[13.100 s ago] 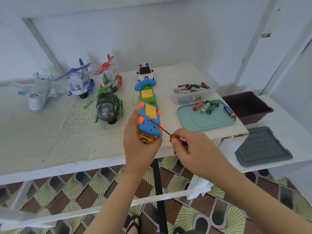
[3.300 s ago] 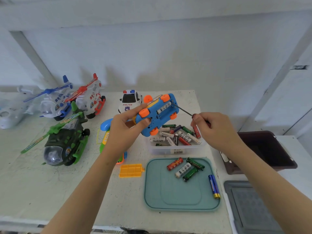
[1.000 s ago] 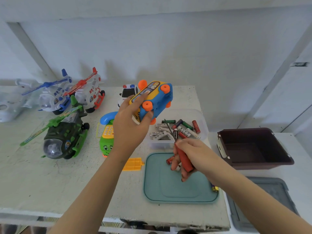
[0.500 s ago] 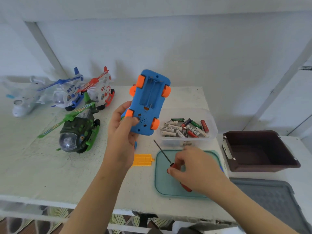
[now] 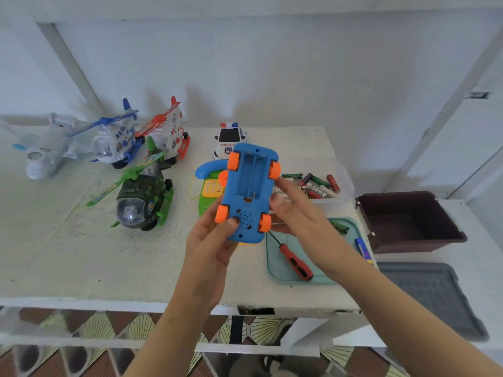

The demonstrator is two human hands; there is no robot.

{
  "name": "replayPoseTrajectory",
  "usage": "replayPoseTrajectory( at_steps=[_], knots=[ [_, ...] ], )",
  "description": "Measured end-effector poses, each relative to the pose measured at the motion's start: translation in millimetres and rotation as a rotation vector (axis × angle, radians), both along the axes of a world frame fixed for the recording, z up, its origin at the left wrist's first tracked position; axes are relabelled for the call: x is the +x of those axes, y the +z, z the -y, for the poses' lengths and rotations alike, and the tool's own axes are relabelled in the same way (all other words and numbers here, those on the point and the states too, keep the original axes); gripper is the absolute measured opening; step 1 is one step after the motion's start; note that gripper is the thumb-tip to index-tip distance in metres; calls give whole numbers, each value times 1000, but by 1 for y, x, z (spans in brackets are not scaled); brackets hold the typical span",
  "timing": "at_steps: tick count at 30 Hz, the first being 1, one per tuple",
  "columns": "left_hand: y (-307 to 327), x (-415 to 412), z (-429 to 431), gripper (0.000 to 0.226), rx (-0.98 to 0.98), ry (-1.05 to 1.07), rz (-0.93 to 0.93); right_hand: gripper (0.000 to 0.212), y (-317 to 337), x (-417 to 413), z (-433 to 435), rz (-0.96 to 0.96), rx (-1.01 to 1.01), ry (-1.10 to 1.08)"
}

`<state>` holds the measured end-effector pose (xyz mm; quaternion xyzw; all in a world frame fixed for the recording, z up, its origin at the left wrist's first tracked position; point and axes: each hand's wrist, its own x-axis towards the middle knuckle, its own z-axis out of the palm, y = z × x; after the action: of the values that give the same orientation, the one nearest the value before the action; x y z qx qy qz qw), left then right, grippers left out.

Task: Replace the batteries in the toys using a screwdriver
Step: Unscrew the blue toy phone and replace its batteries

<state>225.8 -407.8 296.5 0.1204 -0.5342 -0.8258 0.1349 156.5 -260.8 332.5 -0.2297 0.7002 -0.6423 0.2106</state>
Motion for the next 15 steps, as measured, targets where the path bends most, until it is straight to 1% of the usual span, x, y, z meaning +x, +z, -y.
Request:
replayPoseTrajectory(
  at_steps=[1,3,6,8,9,11,15],
  knots=[
    [-2,5,0,76,-11,-5,14,47,-2,4,3,1,-24,-3],
    [-4,16,1,74,-83,-20,49,44,-5,11,7,-33,2,-58],
    [-10,32,11,70,-342,-45,119,45,-12,21,7,-38,73,-88],
    [-16,41,22,78,-548,-80,188,43,-16,27,8,-57,139,-80],
    [-19,44,26,80,-618,-97,213,40,-18,31,9,-82,179,-90],
    [-24,49,32,81,-636,-122,240,34,-23,37,10,-110,214,-98],
    [-30,54,32,79,-541,-183,275,33,-27,45,12,-172,275,-111]
  ],
)
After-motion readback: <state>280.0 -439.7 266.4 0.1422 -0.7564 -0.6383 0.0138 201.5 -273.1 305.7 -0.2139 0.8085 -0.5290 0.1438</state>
